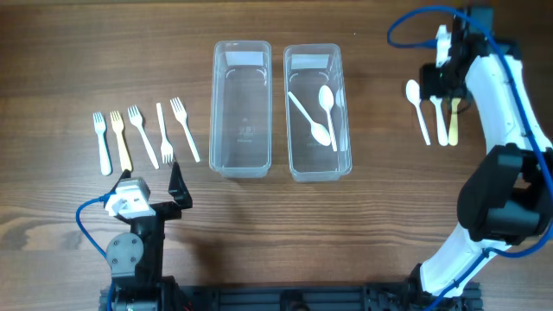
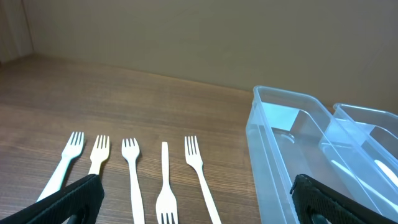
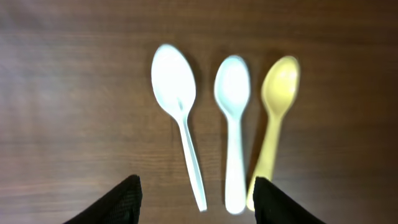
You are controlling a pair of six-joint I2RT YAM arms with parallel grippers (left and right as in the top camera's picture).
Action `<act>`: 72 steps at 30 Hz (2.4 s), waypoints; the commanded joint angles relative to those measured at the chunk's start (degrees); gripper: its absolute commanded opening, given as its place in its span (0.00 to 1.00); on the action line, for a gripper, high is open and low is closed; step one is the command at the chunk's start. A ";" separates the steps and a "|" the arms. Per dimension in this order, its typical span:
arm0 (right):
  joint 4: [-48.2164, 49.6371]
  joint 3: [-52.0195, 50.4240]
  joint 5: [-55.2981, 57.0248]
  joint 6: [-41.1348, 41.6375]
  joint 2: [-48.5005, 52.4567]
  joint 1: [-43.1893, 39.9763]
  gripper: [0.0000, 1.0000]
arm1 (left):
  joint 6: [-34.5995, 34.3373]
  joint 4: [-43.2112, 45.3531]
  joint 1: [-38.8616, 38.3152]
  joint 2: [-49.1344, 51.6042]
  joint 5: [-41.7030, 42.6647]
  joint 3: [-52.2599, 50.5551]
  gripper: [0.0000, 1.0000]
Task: Pack container
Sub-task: 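Grasp a third white spoon with the right gripper, then drop the white spoon into the right container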
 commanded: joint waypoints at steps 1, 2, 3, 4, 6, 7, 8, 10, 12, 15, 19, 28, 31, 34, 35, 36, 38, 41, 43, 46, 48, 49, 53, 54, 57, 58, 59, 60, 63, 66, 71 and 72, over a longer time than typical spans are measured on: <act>4.26 -6.40 -2.12 -5.29 -0.09 -0.55 0.58 | 1.33 0.15 -0.42 -0.35 0.52 -0.37 1.00; 6.29 -8.39 -2.08 -5.38 -0.09 -0.55 0.58 | 1.33 0.15 -0.42 -0.35 0.52 -0.37 1.00; 8.31 -10.19 -2.08 -5.40 -0.09 -0.55 0.61 | 1.33 0.15 -0.42 -0.35 0.52 -0.37 1.00; 10.49 -12.00 -2.10 -5.35 -0.09 -0.55 0.65 | 1.33 0.15 -0.42 -0.35 0.52 -0.37 1.00; 13.33 -13.79 -2.45 -5.35 -0.09 -0.55 0.72 | 1.33 0.15 -0.42 -0.35 0.52 -0.37 1.00; 14.56 -14.43 -3.32 -5.40 -0.09 -0.55 0.73 | 1.33 0.15 -0.42 -0.35 0.52 -0.37 1.00; 15.80 -14.97 -4.31 -5.38 -0.09 -0.55 0.73 | 1.33 0.15 -0.42 -0.35 0.52 -0.37 1.00; 18.71 -16.33 -5.53 -5.53 -0.09 -0.55 0.73 | 1.33 0.15 -0.42 -0.35 0.52 -0.37 1.00; 20.28 -16.96 -5.53 -5.77 -0.09 -0.55 0.71 | 1.33 0.15 -0.42 -0.35 0.52 -0.37 1.00; 21.97 -17.68 -5.53 -5.77 -0.02 -0.55 0.67 | 1.33 0.15 -0.42 -0.35 0.52 -0.39 1.00; 23.89 -19.56 -5.57 -5.79 0.81 -0.55 0.66 | 1.33 0.15 -0.42 -0.35 0.52 -0.37 1.00; 25.27 -20.15 -5.55 -6.86 3.15 -0.57 0.67 | 1.33 0.15 -0.42 -0.35 0.52 -0.37 1.00; 25.49 -20.15 -5.60 -6.80 4.15 -0.57 0.67 | 1.33 0.15 -0.42 -0.35 0.52 -0.37 1.00; 25.68 -20.15 -6.45 -6.82 5.22 -0.55 0.69 | 1.33 0.15 -0.42 -0.35 0.52 -0.37 1.00; 25.75 -20.15 -6.47 -6.78 5.49 -0.55 0.69 | 1.33 0.15 -0.42 -0.35 0.52 -0.37 1.00; 25.75 -20.15 -6.51 -6.78 5.53 -0.55 0.69 | 1.33 0.15 -0.42 -0.35 0.50 -0.37 1.00; 25.79 -20.15 -6.62 -6.58 5.64 -0.55 0.65 | 1.33 0.15 -0.42 -0.35 0.52 -0.39 1.00; 25.46 -20.13 -6.60 -6.16 5.64 -0.55 0.44 | 1.33 0.15 -0.42 -0.35 0.52 -0.37 1.00; 25.22 -20.13 -6.62 -4.35 5.64 -0.55 0.36 | 1.33 0.15 -0.42 -0.35 0.52 -0.37 1.00; 25.20 -20.11 -6.73 -1.62 5.62 -0.55 0.28 | 1.33 0.15 -0.42 -0.35 0.52 -0.37 1.00; 24.70 -19.91 -8.20 -0.61 5.57 -0.55 0.22 | 1.36 0.15 -0.42 -0.35 0.52 -0.37 1.00; 24.13 -19.63 -9.29 -0.61 5.55 -0.55 0.19 | 1.33 0.15 -0.42 -0.35 0.52 -0.37 1.00; 20.68 -16.20 -12.17 0.52 5.27 -0.52 0.13 | 1.33 0.15 -0.42 -0.35 0.52 -0.37 1.00; 18.88 -13.29 -12.17 2.93 4.11 -0.52 0.06 | 1.33 0.15 -0.42 -0.35 0.52 -0.37 1.00; 15.72 -6.88 -12.20 5.79 1.05 -0.37 0.04 | 1.33 0.15 -0.42 -0.35 0.52 -0.37 1.00; 14.29 -4.68 -12.44 6.34 0.17 -0.17 0.04 | 1.33 0.15 -0.42 -0.35 0.52 -0.37 1.00; 12.85 -2.27 -12.44 6.91 -0.76 0.26 0.04 | 1.33 0.15 -0.42 -0.35 0.52 -0.39 1.00; 11.19 0.22 -13.07 6.91 -1.84 0.98 0.05 | 1.33 0.15 -0.42 -0.35 0.52 -0.39 1.00; 8.39 4.70 -18.49 8.48 -4.96 4.42 0.04 | 1.33 0.15 -0.42 -0.35 0.52 -0.39 1.00; 8.66 4.87 -21.51 11.50 -7.52 9.25 0.04 | 1.33 0.15 -0.42 -0.35 0.52 -0.37 1.00; 7.80 4.79 -21.35 13.07 -6.91 20.61 0.05 | 1.33 0.15 -0.42 -0.35 0.52 -0.37 1.00; 7.82 4.61 -20.92 13.03 -6.49 22.32 0.05 | 1.33 0.15 -0.42 -0.35 0.52 -0.39 1.00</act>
